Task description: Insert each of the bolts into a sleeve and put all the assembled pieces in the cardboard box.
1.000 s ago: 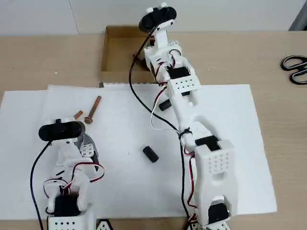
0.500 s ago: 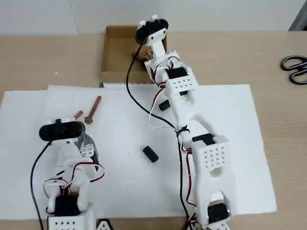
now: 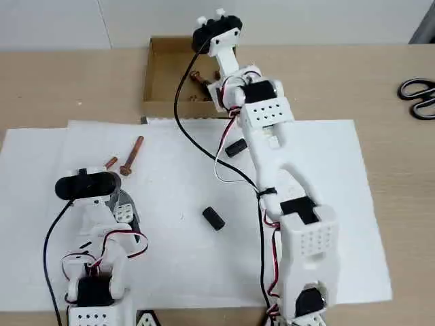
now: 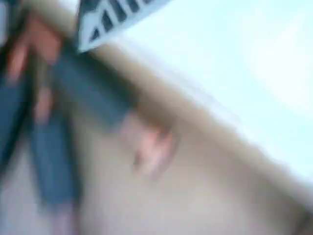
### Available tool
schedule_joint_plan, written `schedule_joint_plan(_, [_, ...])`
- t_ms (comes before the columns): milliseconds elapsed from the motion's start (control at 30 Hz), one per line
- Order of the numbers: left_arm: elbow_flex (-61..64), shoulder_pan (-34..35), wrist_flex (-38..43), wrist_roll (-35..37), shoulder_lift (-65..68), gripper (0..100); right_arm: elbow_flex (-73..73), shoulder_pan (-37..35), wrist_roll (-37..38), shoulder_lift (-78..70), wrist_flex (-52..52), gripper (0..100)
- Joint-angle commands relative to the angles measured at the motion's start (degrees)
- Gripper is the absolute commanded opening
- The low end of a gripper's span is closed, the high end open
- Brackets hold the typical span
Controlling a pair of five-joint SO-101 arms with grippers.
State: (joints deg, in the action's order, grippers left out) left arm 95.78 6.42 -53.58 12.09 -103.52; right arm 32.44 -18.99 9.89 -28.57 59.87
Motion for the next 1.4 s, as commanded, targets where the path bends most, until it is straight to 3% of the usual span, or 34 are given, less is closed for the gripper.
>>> schedule_joint_plan(0, [-0.4, 0.2, -0.1, 0.4, -0.4, 1, 3.1, -1.1, 0.3, 7.4, 10.2, 2.6])
schedule_joint_plan(100, [-0.4, 0.2, -0.1, 0.4, -0.4, 1, 3.1, -1.2, -2.8, 9.2, 18.6, 0.4])
schedule_joint_plan(300, [-0.4, 0.2, -0.1, 0.4, -0.4, 1, 2.8, -1.0, -19.4, 8.8, 30.9, 0.5])
schedule_joint_plan(500, [-0.4, 0.2, -0.1, 0.4, -0.4, 1, 2.8, -1.2, -38.6, 5.3, 34.1, 0.8])
schedule_joint_plan(700, [-0.4, 0.2, -0.9, 0.4, -0.4, 1, 2.9, -1.4, -46.9, 1.2, 33.5, 0.9])
schedule_joint_plan(933, [-0.4, 0.3, -0.9, 0.4, -0.4, 1, 3.1, -1.6, -49.7, -2.1, 28.9, 1.1])
schedule_joint_plan(1167, [-0.4, 0.3, -0.9, 0.4, -0.4, 1, 3.1, -2.4, -48.4, -2.3, 27.4, 16.9])
schedule_joint_plan(1367, [-0.4, 0.3, -0.9, 0.4, -0.4, 1, 3.1, -2.0, -48.1, -2.8, 24.7, 18.3])
